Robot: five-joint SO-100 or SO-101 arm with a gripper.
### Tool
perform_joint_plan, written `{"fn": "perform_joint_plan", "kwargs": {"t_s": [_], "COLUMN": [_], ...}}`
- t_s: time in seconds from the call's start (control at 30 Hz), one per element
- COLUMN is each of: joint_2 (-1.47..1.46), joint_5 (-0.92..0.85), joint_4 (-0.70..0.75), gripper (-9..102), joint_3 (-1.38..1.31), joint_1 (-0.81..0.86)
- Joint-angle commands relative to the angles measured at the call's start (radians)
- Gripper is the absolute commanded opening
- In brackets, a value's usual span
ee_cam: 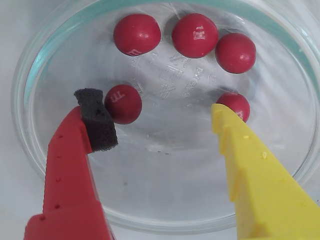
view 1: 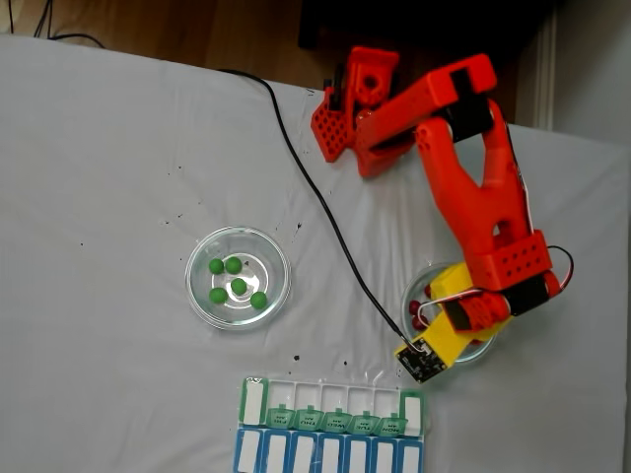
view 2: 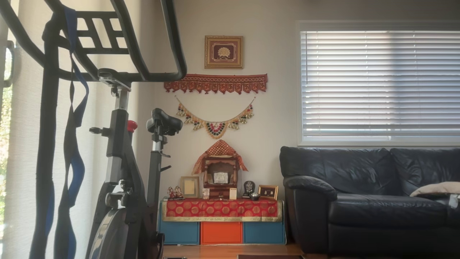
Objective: Sort medicines into box.
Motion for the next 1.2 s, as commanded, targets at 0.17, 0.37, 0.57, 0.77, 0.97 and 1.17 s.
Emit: {"fn": "perform_joint_plan", "kwargs": {"t_s": [0.17, 0.37, 0.57, 0.77, 0.97, 1.17], "joint_2": [0.052, 0.035, 0.037, 0.04, 0.017, -0.052], "joint_5": [0.021, 0.029, 0.04, 0.058, 0.084, 0.101], "joint_4": [-0.035, -0.043, -0.044, -0.043, -0.048, -0.031], "gripper": [33, 32, 32, 32, 33, 33], "joint_3": [-0.066, -0.077, -0.083, -0.087, -0.118, -0.196], "joint_1": [-0.023, -0.028, -0.04, -0.055, -0.057, -0.049]}}
